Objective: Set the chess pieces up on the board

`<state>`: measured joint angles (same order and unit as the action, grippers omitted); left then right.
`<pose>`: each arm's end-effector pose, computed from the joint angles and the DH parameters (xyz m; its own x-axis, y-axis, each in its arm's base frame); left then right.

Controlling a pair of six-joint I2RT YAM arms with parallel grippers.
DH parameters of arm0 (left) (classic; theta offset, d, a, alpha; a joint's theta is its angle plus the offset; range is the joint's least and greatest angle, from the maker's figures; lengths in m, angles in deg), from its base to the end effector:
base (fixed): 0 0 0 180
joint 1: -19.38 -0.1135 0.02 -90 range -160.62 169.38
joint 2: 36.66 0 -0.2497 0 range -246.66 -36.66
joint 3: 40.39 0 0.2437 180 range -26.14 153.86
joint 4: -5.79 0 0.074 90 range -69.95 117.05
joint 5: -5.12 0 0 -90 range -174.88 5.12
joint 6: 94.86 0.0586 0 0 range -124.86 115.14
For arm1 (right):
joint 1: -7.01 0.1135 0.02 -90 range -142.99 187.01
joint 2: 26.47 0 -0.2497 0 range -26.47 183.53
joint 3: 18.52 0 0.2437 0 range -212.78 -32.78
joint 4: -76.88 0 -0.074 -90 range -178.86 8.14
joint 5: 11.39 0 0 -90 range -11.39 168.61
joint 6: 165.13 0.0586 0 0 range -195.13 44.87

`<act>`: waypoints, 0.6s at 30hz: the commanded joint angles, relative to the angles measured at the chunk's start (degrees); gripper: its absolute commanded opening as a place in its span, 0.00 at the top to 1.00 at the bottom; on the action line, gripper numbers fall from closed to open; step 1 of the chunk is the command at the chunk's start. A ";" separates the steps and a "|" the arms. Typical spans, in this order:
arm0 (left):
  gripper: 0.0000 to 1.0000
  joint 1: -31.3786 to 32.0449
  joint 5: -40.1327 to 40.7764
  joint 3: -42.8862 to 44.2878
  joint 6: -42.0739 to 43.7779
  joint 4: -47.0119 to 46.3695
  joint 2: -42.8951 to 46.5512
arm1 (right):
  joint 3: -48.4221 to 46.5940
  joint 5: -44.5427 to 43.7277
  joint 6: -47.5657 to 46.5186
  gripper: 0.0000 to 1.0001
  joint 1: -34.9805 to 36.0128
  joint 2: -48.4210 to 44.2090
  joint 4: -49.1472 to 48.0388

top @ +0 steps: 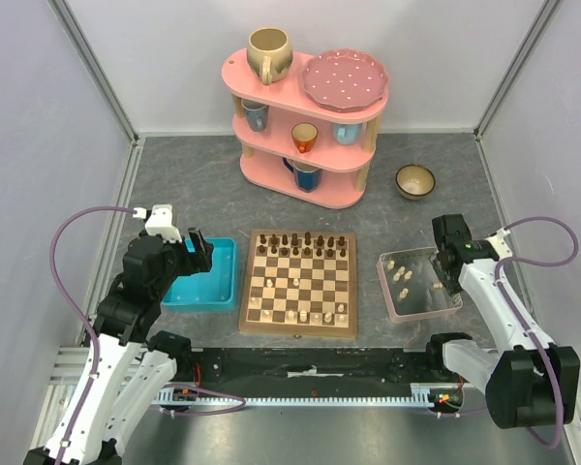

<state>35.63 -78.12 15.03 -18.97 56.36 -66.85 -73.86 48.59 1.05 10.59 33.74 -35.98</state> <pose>0.1403 -0.0337 0.2864 -0.4413 -0.1235 -0.8888 0.0703 0.9827 -0.1715 0.1788 -0.0182 0.1909 -0.1295 0.8343 -0.5358 0.9457 0.2664 0.1862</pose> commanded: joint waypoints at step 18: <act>0.15 0.10 -0.70 -0.03 -1.01 -1.95 0.49 | 5.84 2.86 -4.37 0.49 -2.52 6.94 -11.57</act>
<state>35.63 -78.09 15.03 -18.97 56.36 -66.85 -68.53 51.82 -2.86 8.51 39.79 -44.76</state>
